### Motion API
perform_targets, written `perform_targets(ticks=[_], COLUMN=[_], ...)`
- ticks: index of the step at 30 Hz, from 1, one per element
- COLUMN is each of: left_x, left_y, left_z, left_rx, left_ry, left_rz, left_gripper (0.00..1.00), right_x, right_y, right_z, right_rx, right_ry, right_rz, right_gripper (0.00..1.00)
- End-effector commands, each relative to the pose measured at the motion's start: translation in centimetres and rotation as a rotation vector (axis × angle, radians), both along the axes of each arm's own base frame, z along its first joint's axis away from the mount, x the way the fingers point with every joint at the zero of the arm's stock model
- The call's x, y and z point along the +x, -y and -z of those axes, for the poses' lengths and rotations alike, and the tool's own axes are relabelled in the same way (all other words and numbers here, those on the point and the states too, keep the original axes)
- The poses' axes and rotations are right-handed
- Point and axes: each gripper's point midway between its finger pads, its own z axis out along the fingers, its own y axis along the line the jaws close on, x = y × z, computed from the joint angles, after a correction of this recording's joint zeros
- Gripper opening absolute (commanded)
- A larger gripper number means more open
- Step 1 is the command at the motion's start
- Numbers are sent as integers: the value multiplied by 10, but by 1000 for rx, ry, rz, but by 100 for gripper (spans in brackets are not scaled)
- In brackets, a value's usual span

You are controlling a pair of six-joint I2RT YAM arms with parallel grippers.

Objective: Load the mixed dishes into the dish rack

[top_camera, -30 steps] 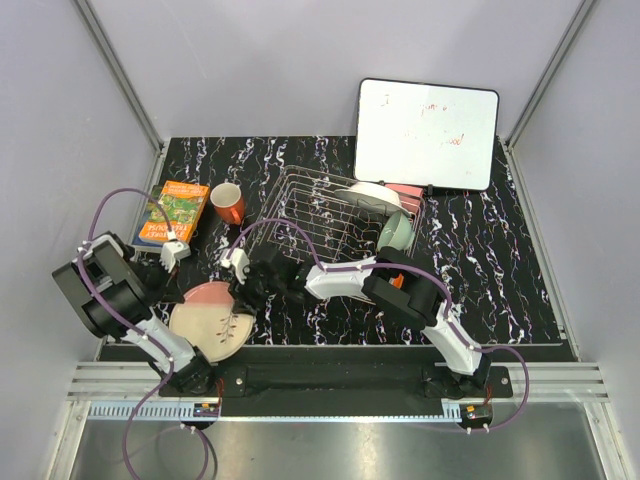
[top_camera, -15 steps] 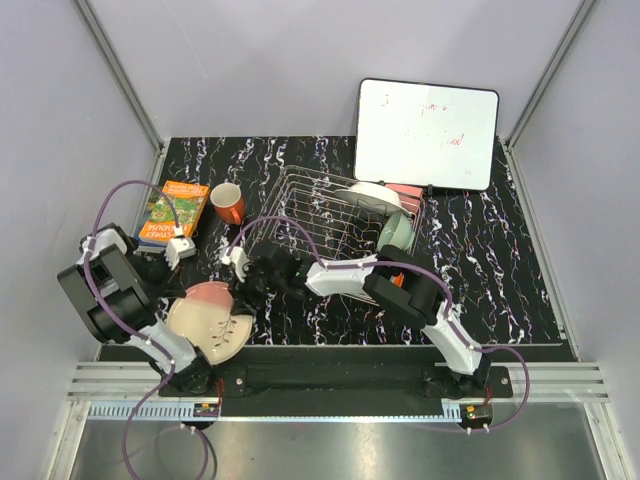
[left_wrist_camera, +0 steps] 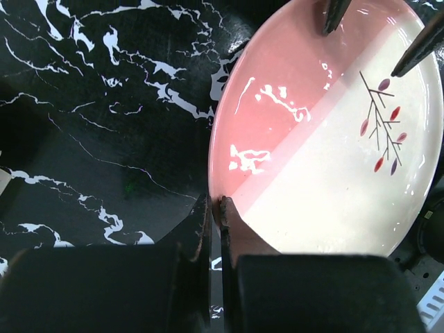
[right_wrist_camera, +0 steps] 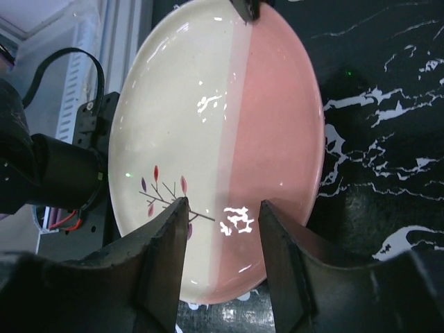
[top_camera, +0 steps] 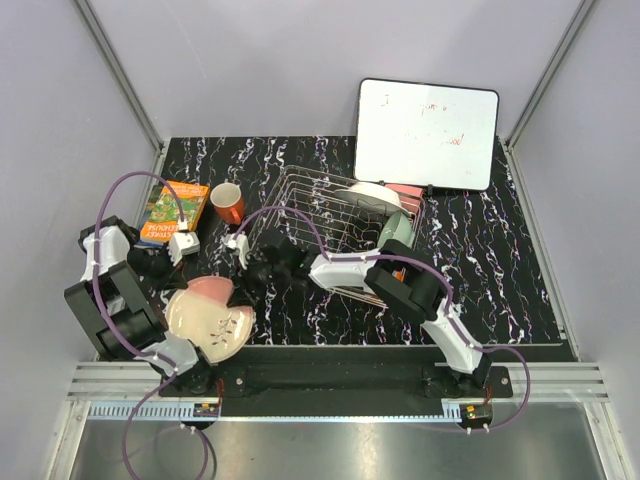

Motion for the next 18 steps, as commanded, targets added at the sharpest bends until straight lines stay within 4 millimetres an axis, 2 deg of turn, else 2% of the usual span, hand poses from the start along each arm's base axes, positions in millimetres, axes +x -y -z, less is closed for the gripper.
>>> perform_targets(ticks=[1,2,12,13,14,15,16,18], left_x=[-5,-6,-10,-11,-12,-13,-13,-14], left_y=[20,21,29,30,30,29,28,28], left_z=[-25,-27,-35,-35,-33,-32,-31,-28], left_rx=[-60,-59,-68,-64,-64,-61,-55,-51], left_ry=[56,61,73,72,68,66,63,60], left_rz=[59,64,84,88,88,89,87,89], left_gripper=[0,0,0,0,0,0,0,0], right_x=[11,10,3,4,5,8,9,10], right_y=[-8,-9,-12,-11,-10,-6,-5,1], right_z=[-4,0,-7,-7,-18,-19,-38,-45], right_rx=[32,27,50,47,62,66,93,95], right_ry=[-29,-38,-65,-62,-47,-41,-17,28], right_rz=[3,-1,-57,-48,-45,-33,-28,-14], right_gripper=[53,53,46,47,51,53,55,63])
